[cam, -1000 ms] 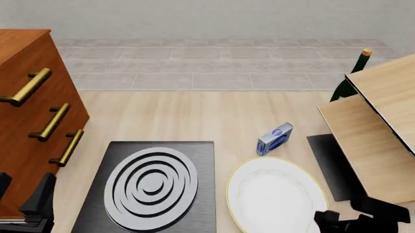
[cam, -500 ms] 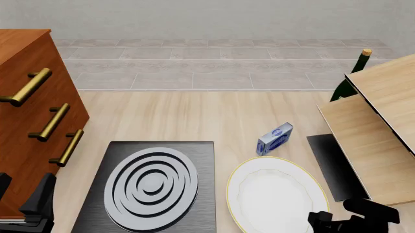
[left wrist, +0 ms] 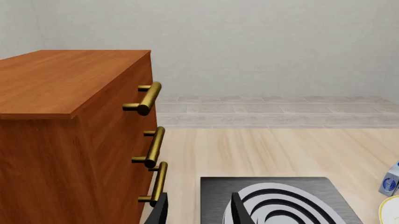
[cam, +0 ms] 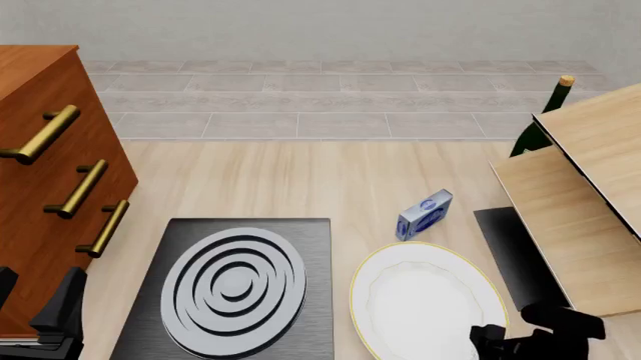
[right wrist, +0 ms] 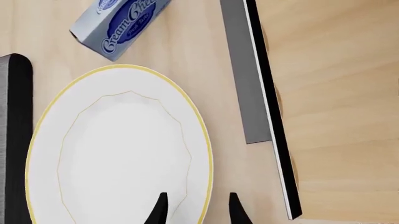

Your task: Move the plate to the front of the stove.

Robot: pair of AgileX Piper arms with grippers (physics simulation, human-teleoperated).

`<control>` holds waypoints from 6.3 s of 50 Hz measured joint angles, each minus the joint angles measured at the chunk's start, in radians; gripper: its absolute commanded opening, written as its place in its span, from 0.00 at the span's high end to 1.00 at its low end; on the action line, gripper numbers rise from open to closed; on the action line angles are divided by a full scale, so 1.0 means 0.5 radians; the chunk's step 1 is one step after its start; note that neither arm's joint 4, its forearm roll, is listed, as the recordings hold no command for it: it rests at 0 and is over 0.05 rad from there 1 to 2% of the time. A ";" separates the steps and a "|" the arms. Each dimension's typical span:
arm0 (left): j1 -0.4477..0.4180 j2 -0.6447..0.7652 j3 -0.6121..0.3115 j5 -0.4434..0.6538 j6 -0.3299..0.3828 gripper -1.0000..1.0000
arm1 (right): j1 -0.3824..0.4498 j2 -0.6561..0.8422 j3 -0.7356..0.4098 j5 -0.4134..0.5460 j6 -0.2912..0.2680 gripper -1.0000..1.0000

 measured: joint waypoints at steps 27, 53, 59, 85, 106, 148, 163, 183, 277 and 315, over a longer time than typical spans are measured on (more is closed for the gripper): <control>0.000 0.000 0.000 0.000 0.000 0.00 | -0.037 -0.364 -0.035 0.182 0.046 1.00; 0.000 0.000 0.000 0.000 0.000 0.00 | 0.030 -1.185 -0.267 0.893 -0.005 1.00; 0.000 0.000 0.000 0.000 0.000 0.00 | 0.024 -1.352 -0.363 1.042 0.007 1.00; 0.000 0.000 0.000 0.000 0.000 0.00 | 0.110 -1.575 -0.761 1.281 0.052 1.00; 0.000 0.000 0.000 0.000 0.000 0.00 | 0.232 -1.357 -0.913 1.080 0.087 1.00; 0.000 0.000 0.000 0.000 0.000 0.00 | 0.466 -0.465 -1.376 0.441 0.152 1.00; 0.000 0.000 0.000 0.000 0.000 0.00 | 0.528 -0.172 -1.455 0.185 0.179 1.00; 0.000 0.000 0.000 0.000 0.000 0.00 | 0.612 0.237 -1.599 -0.151 0.128 1.00; 0.000 0.000 0.000 0.000 0.000 0.00 | 0.733 1.763 -2.838 -0.284 0.537 1.00; 0.000 0.000 0.000 0.000 0.000 0.00 | 0.775 2.115 -3.275 0.104 0.650 1.00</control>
